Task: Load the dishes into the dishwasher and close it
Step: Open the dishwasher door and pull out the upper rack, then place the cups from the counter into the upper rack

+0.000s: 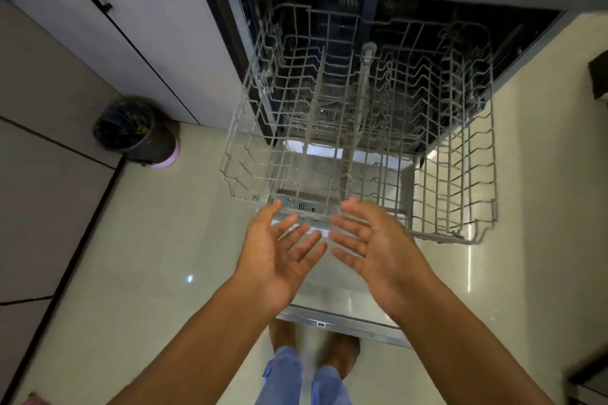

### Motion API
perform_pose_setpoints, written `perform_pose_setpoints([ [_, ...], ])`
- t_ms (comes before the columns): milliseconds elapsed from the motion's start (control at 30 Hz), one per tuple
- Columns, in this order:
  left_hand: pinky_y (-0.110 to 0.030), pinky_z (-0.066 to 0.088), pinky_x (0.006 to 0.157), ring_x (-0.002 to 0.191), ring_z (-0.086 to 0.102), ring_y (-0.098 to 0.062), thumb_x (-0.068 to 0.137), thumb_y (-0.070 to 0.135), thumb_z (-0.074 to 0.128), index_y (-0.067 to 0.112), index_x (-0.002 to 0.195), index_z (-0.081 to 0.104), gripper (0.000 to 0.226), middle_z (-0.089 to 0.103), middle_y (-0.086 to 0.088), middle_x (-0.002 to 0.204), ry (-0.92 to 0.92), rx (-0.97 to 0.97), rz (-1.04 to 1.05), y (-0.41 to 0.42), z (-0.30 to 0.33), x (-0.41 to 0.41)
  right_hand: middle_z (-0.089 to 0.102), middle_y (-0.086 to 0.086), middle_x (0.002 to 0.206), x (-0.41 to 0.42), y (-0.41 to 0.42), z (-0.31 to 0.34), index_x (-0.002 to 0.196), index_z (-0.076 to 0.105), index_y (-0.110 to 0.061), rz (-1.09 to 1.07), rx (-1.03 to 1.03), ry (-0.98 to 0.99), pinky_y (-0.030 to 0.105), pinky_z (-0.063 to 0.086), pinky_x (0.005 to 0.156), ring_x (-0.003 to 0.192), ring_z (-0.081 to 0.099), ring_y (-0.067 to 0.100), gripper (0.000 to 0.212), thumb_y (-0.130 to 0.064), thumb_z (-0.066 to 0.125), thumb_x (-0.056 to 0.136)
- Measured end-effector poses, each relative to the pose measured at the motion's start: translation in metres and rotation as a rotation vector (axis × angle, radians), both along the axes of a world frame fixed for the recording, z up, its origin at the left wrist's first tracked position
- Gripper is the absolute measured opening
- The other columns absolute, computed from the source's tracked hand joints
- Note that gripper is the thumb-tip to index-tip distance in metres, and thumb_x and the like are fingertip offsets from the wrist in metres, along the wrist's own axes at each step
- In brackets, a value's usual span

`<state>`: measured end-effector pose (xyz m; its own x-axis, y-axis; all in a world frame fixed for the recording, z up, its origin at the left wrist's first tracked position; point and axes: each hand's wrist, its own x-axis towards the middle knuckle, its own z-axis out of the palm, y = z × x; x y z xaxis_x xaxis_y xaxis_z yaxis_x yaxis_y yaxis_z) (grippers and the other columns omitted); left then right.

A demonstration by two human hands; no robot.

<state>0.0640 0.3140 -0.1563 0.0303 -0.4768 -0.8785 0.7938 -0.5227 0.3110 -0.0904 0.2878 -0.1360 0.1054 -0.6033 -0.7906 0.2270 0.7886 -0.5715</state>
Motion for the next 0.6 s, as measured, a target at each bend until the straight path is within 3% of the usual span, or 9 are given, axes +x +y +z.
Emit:
perform_pose_setpoints([
  [133, -0.054, 0.048, 0.110, 0.119, 0.069, -0.026, 0.100, 0.048, 0.057, 0.020, 0.128, 0.066, 0.042, 0.074, -0.001, 0.124, -0.255, -0.247, -0.203, -0.010, 0.090, 0.018, 0.075, -0.005, 0.118, 0.022, -0.023, 0.082, 0.113, 0.070, -0.034, 0.151, -0.299, 0.135, 0.040, 0.054, 0.102, 0.111, 0.070, 0.015, 0.017, -0.043, 0.062, 0.100],
  [233, -0.048, 0.051, 0.107, 0.116, 0.069, -0.022, 0.102, 0.041, 0.056, 0.028, 0.122, 0.069, 0.028, 0.075, 0.006, 0.121, -0.582, -0.418, -0.323, -0.015, 0.161, 0.038, 0.072, -0.010, 0.121, 0.045, -0.042, 0.139, 0.125, 0.067, -0.035, 0.254, -0.498, 0.197, 0.040, 0.053, 0.103, 0.113, 0.069, 0.010, 0.029, -0.047, 0.063, 0.099],
  [367, -0.022, 0.055, 0.093, 0.112, 0.068, -0.001, 0.102, 0.036, 0.061, 0.032, 0.131, 0.064, 0.029, 0.073, 0.015, 0.121, -0.910, -0.597, -0.407, -0.019, 0.233, 0.084, 0.073, -0.015, 0.111, 0.087, -0.066, 0.210, 0.134, 0.062, -0.032, 0.408, -0.778, 0.312, 0.023, 0.053, 0.083, 0.098, 0.070, -0.003, 0.039, -0.045, 0.066, 0.098],
  [433, -0.017, 0.053, 0.093, 0.115, 0.065, 0.005, 0.102, 0.033, 0.063, 0.031, 0.134, 0.062, 0.032, 0.071, 0.014, 0.126, -1.016, -0.654, -0.427, -0.020, 0.252, 0.112, 0.072, -0.009, 0.121, 0.108, -0.076, 0.232, 0.139, 0.059, -0.032, 0.492, -0.895, 0.395, 0.027, 0.055, 0.088, 0.106, 0.069, 0.003, 0.043, -0.046, 0.065, 0.098],
  [533, -0.029, 0.049, 0.108, 0.126, 0.058, 0.002, 0.101, 0.037, 0.064, 0.034, 0.140, 0.056, 0.041, 0.063, 0.017, 0.138, -1.173, -0.677, -0.490, -0.022, 0.268, 0.161, 0.067, -0.002, 0.135, 0.147, -0.086, 0.254, 0.142, 0.056, -0.031, 0.571, -1.023, 0.526, 0.039, 0.053, 0.103, 0.120, 0.064, 0.014, 0.048, -0.046, 0.065, 0.098],
  [600, -0.036, 0.045, 0.113, 0.133, 0.052, 0.001, 0.100, 0.044, 0.063, 0.037, 0.145, 0.051, 0.047, 0.057, 0.021, 0.144, -1.292, -0.659, -0.543, -0.027, 0.270, 0.198, 0.062, -0.002, 0.143, 0.175, -0.094, 0.261, 0.146, 0.053, -0.031, 0.613, -1.080, 0.614, 0.038, 0.048, 0.108, 0.130, 0.059, 0.014, 0.051, -0.047, 0.064, 0.098],
])
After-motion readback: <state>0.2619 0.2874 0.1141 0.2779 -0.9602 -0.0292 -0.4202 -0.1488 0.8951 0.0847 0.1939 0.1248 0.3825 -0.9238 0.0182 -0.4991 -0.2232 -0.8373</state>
